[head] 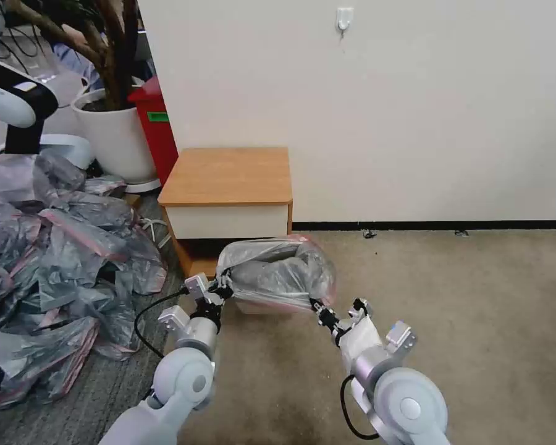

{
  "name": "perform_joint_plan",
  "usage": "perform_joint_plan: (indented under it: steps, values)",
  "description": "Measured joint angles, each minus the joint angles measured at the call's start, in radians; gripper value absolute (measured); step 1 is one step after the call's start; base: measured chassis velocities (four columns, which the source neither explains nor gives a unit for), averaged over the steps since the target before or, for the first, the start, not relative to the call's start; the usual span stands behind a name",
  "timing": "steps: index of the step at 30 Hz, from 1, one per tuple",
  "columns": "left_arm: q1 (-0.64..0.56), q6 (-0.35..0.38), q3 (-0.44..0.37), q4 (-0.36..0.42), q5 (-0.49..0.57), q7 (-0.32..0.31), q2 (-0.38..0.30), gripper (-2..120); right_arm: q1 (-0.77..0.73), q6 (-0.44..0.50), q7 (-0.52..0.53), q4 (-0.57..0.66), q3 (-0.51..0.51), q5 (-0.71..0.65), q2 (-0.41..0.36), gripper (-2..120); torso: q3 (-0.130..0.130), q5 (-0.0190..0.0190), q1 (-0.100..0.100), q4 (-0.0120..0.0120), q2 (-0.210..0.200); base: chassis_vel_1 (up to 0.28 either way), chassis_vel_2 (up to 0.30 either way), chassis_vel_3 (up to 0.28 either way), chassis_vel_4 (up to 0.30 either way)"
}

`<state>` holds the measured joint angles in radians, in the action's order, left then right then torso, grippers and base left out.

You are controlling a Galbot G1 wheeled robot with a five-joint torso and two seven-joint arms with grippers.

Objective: Pick up the garbage bag from the table and place it over the trash can.

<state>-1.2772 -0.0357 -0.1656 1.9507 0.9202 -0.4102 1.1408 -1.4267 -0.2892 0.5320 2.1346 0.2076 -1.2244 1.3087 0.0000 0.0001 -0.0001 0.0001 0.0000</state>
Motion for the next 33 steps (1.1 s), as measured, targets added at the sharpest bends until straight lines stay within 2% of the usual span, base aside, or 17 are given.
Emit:
perform_joint_plan:
  steps: [14,21,23,26,28,31,32,33]
  values:
    - [-0.002,0.015,0.004,0.001,0.022,-0.003,0.008,9,0.025,-0.001,0.001,-0.058,-0.009,0.005,0.004,0,0.0,-0.0001,0.0,-0.0001,0.0,0.0,0.0,0.0,0.0]
    - [0.0,0.023,0.005,-0.003,0.03,-0.003,0.001,9,0.028,0.002,-0.01,-0.084,-0.012,0.053,-0.006,0,0.0,0.0,0.0,0.0,0.0,0.0,0.0,0.0,0.0]
    - [0.003,0.023,0.005,-0.009,0.03,-0.003,0.0,9,0.026,0.005,-0.013,-0.084,-0.014,0.07,-0.01,3,0.0,0.0,0.0,0.0,0.0,0.0,0.0,0.0,0.0]
    - [0.007,0.023,0.006,-0.021,0.028,-0.003,-0.002,9,0.018,0.008,-0.018,-0.073,-0.022,0.109,-0.018,20,0.0,-0.0001,0.0,0.0,0.0,0.0,0.0,0.0,0.0]
    - [0.007,0.023,0.006,-0.023,0.027,-0.003,-0.002,9,0.015,0.008,-0.018,-0.07,-0.023,0.122,-0.021,23,0.0,-0.0001,0.0,-0.0001,0.0,0.0,0.0,0.0,0.0]
    - [0.008,0.023,0.006,-0.032,0.025,-0.003,-0.005,9,0.0,0.008,-0.018,-0.054,-0.031,0.148,-0.031,38,0.0,-0.0001,0.0,-0.0001,0.0,0.0,0.0,0.0,0.0]
    - [0.008,0.023,0.006,-0.032,0.025,-0.003,-0.005,9,0.0,0.008,-0.018,-0.054,-0.031,0.148,-0.031,38,0.0,-0.0001,0.0,-0.0001,0.0,0.0,0.0,0.0,0.0]
    - [0.009,0.023,0.005,-0.036,0.025,-0.003,-0.007,9,-0.007,0.008,-0.019,-0.048,-0.034,0.159,-0.035,43,0.0,-0.0001,0.0,0.0,0.0,0.0,0.0,0.0,0.0]
